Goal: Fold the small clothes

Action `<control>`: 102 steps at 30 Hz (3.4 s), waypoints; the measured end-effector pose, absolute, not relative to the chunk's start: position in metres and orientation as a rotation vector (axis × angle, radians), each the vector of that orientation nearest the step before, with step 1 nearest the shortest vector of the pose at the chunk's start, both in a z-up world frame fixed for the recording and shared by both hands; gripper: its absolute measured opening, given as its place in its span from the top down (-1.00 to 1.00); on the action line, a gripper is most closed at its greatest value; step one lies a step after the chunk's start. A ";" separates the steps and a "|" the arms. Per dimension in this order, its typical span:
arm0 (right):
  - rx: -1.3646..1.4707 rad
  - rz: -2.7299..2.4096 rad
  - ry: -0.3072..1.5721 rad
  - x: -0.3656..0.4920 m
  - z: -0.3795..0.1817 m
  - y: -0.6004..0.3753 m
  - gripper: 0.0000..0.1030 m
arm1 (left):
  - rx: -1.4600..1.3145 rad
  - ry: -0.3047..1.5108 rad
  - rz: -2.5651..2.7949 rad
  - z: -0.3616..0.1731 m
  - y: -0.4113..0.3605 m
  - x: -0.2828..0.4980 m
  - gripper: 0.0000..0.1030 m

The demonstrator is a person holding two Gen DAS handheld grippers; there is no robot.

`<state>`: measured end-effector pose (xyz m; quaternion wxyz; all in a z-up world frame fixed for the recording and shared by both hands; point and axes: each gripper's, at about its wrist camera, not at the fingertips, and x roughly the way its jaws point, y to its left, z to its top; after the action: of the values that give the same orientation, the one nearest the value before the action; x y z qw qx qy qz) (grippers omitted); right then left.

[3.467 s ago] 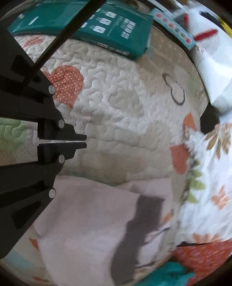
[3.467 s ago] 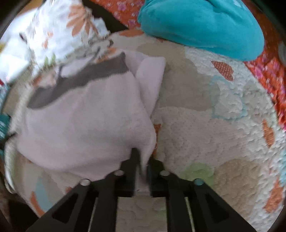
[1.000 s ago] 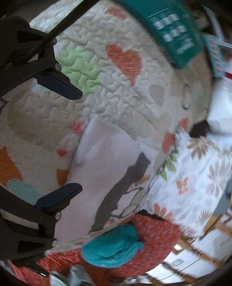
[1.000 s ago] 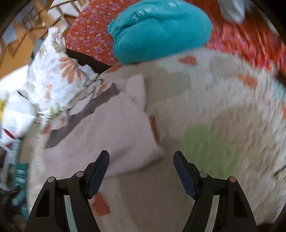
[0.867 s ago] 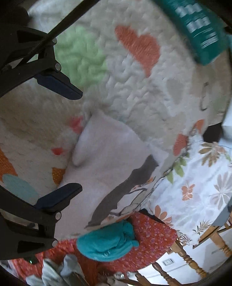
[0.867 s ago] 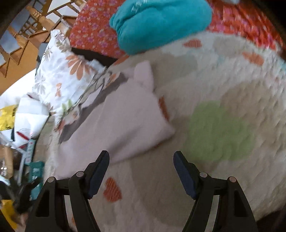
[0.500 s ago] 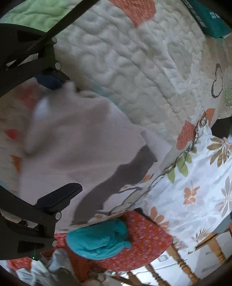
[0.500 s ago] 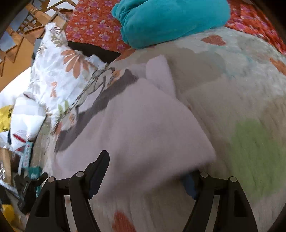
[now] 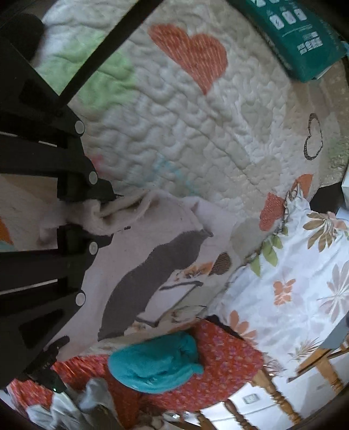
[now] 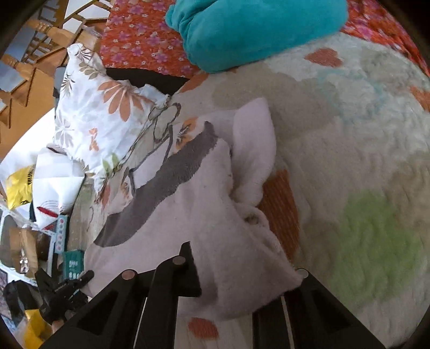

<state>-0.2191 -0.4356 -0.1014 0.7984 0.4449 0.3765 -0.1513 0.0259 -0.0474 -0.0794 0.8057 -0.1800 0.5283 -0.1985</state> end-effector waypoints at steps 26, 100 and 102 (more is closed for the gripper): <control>0.719 -0.319 0.966 -0.255 -0.097 -0.445 0.83 | -0.257 1.003 -0.232 -0.038 0.003 -0.056 0.00; -0.344 0.165 0.942 -0.077 -0.102 -0.062 0.00 | 0.042 0.977 -0.015 -0.052 0.082 -0.041 -0.43; -0.430 0.130 0.925 -0.079 -0.110 -0.055 0.01 | 0.015 0.981 -0.017 -0.052 0.086 -0.041 -0.43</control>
<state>-0.0785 -0.0549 -0.1102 0.8707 -0.2058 0.4424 0.0620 -0.0412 0.0856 -0.0521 0.8821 0.0072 0.4710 -0.0083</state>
